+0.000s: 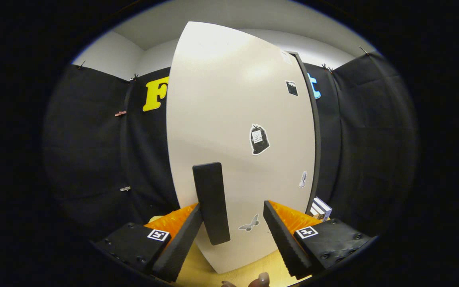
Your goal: Open the shoe cabinet door, grab the shoes and put them into the shoe cabinet, then close the shoe cabinet door.
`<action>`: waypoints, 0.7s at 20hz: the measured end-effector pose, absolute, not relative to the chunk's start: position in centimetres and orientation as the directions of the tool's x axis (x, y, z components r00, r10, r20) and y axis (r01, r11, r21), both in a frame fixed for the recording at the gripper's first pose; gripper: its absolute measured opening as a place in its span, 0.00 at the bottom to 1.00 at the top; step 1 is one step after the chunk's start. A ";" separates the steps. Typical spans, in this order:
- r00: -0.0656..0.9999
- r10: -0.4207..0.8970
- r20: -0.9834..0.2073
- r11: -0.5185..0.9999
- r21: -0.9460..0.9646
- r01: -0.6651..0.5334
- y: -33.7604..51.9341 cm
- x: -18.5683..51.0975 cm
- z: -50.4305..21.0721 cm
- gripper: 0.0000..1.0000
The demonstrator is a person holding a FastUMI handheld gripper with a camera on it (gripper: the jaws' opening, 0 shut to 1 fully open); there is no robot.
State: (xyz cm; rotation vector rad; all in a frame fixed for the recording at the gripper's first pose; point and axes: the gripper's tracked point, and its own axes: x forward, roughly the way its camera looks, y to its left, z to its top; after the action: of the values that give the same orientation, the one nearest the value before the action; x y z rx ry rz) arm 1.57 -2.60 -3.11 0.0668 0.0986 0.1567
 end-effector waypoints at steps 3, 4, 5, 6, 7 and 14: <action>0.980 0.181 -0.087 0.982 0.077 -0.174 -1.1 2.0 -2.8 0.99; 0.979 0.185 -0.088 0.981 0.076 -0.179 -0.9 2.0 -2.9 0.99; 0.978 0.190 -0.087 0.980 0.075 -0.184 -0.6 2.0 -2.9 0.99; 0.977 0.193 -0.086 0.980 0.074 -0.187 -0.3 1.8 -2.9 0.99; 0.977 0.194 -0.085 0.979 0.072 -0.188 0.0 1.8 -2.9 0.99; 0.981 0.179 -0.071 0.983 0.058 -0.175 0.6 0.9 -2.5 0.99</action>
State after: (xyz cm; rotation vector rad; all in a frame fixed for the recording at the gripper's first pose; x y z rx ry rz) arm 0.91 0.59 -2.47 0.0512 0.0757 0.1778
